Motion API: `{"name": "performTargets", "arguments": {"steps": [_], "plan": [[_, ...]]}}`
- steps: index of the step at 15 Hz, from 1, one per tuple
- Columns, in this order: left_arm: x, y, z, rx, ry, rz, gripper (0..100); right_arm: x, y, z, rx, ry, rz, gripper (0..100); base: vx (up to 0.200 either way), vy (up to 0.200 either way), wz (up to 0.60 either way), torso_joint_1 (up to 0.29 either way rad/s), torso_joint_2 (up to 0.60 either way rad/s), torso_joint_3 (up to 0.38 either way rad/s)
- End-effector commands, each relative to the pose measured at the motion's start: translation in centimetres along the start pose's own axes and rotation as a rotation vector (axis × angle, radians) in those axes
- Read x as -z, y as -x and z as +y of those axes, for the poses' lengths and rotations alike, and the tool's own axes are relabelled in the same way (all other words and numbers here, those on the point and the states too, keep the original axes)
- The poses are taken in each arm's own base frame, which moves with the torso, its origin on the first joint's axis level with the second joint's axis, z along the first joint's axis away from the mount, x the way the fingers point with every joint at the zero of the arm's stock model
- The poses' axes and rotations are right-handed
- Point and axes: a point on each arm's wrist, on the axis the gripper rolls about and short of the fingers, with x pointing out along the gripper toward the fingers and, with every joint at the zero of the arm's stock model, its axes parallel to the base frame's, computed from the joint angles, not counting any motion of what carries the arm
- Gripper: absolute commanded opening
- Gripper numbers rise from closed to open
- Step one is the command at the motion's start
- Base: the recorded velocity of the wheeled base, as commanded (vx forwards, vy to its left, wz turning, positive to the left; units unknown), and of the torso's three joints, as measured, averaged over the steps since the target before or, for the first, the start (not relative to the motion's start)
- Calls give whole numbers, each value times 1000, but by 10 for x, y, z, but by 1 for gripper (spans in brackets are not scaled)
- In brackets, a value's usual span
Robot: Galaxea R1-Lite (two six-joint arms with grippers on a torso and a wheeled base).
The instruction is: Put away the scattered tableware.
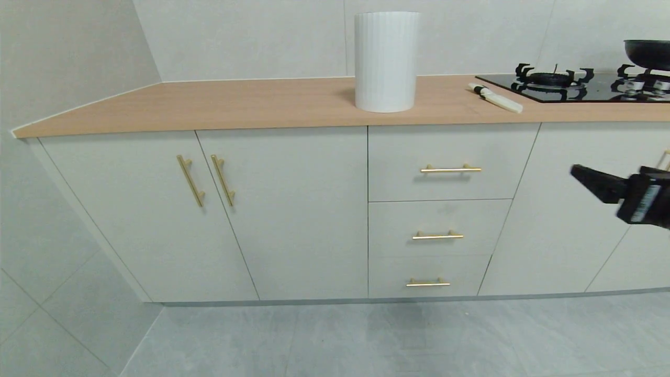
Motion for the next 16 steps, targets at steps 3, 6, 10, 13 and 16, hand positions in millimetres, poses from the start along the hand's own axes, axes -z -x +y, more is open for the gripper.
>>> {"name": "performTargets", "arguments": {"steps": [3, 6, 10, 13, 16], "plan": [[0, 0, 0, -1, 0, 2, 100, -1, 140, -50, 140, 54, -174, 100, 0, 0, 0, 0, 0, 0], [0, 0, 0, -1, 0, 2, 100, 26, 191, -60, 204, 74, -197, 100, 0, 0, 0, 0, 0, 0], [0, 0, 0, -1, 0, 0, 100, 65, 229, -58, 222, 128, -236, 100, 0, 0, 0, 0, 0, 0], [0, 0, 0, -1, 0, 2, 100, 78, 238, -55, 189, 143, -237, 100, 0, 0, 0, 0, 0, 0], [0, 0, 0, -1, 0, 2, 100, 101, 223, -55, 121, 141, -155, 100, 0, 0, 0, 0, 0, 0]]}}
